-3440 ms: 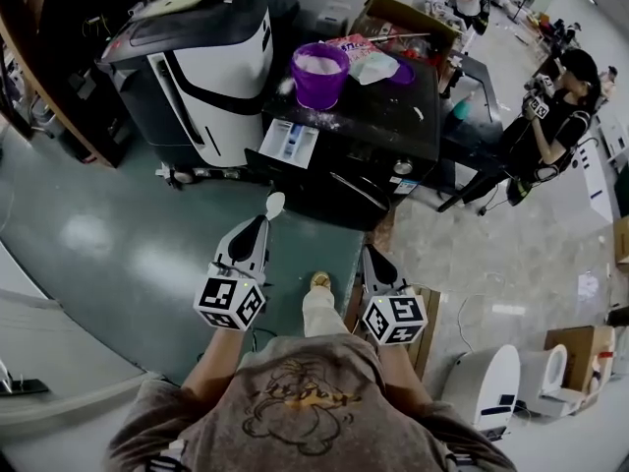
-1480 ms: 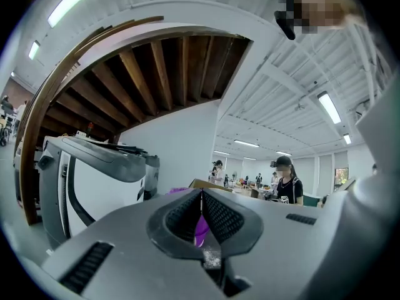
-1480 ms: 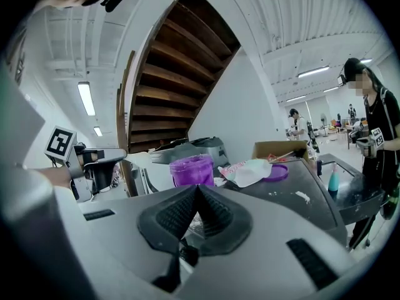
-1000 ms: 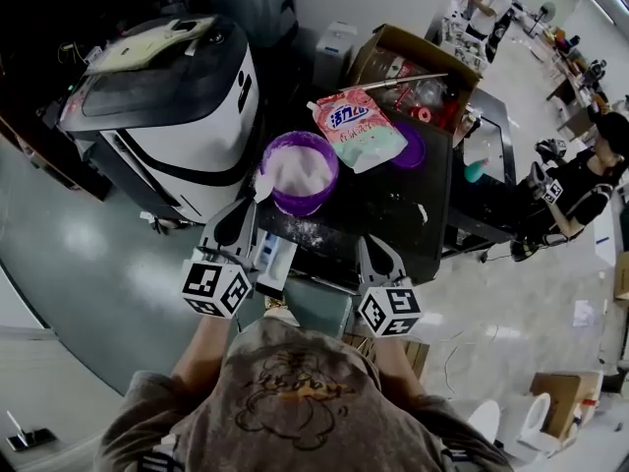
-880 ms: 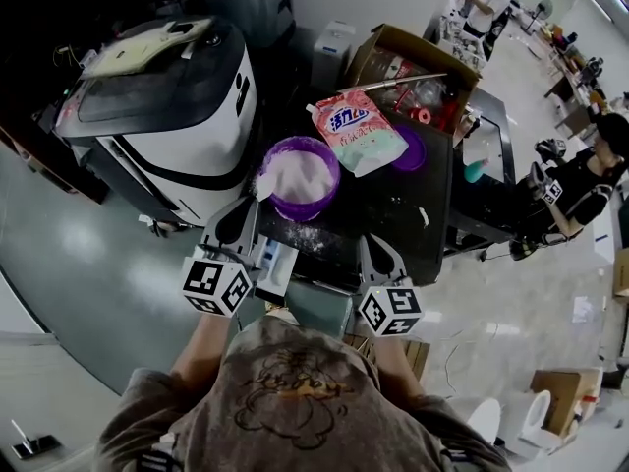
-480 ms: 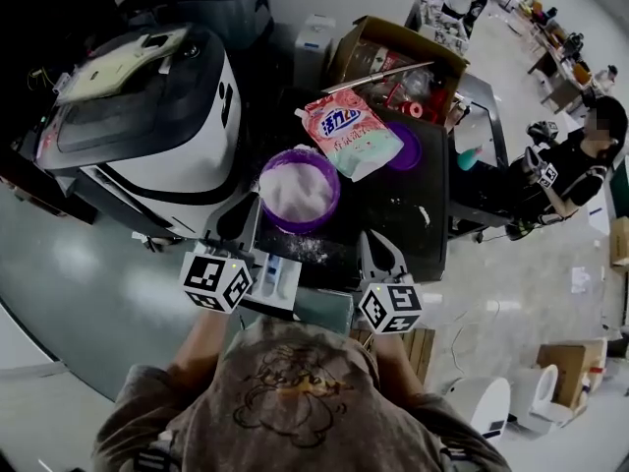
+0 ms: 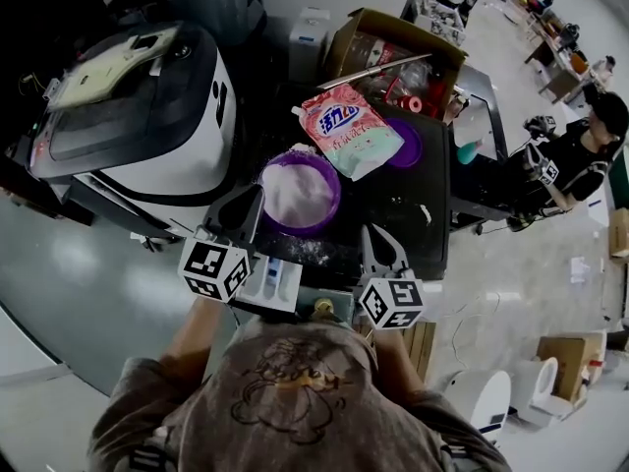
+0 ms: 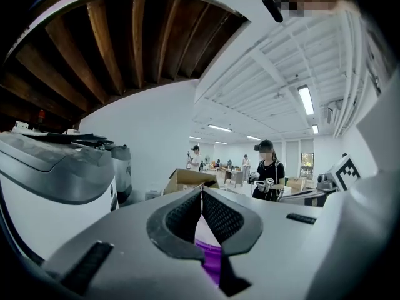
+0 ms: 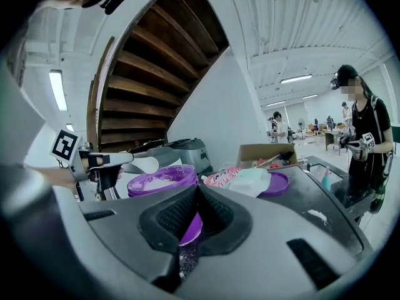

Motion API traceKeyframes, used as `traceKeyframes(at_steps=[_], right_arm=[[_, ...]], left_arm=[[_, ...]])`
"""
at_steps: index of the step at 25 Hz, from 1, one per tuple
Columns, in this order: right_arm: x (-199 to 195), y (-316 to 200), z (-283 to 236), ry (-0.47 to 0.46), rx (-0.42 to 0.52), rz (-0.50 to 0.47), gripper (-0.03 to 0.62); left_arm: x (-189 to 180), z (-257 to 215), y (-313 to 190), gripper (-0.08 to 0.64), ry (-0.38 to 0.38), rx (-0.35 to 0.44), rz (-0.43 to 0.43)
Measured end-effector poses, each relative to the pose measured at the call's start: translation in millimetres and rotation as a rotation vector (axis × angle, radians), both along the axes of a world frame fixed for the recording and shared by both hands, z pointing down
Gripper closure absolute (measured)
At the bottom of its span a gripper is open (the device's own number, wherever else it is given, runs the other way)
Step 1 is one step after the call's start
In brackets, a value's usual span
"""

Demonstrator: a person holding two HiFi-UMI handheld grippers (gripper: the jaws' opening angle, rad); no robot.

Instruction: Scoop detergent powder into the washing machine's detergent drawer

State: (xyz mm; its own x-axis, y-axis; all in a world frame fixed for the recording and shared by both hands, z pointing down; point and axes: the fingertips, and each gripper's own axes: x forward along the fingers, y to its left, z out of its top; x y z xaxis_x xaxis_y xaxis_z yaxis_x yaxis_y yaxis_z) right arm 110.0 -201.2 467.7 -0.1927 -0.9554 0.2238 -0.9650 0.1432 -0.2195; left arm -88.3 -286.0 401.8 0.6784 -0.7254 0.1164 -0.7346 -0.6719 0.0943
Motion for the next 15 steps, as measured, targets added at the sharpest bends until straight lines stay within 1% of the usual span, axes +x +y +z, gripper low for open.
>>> traceKeyframes(at_steps=[8,15], right_arm=[[2,-13,2,-0.011,0.003,-0.068,0.592],[1,-21,5,-0.026,0.006,-0.115,0.592]], left_arm=[[7,4,-7,0.537,-0.124,0.001,0.032],[20,10,-10,0.537,-0.254,-0.009,0.121]])
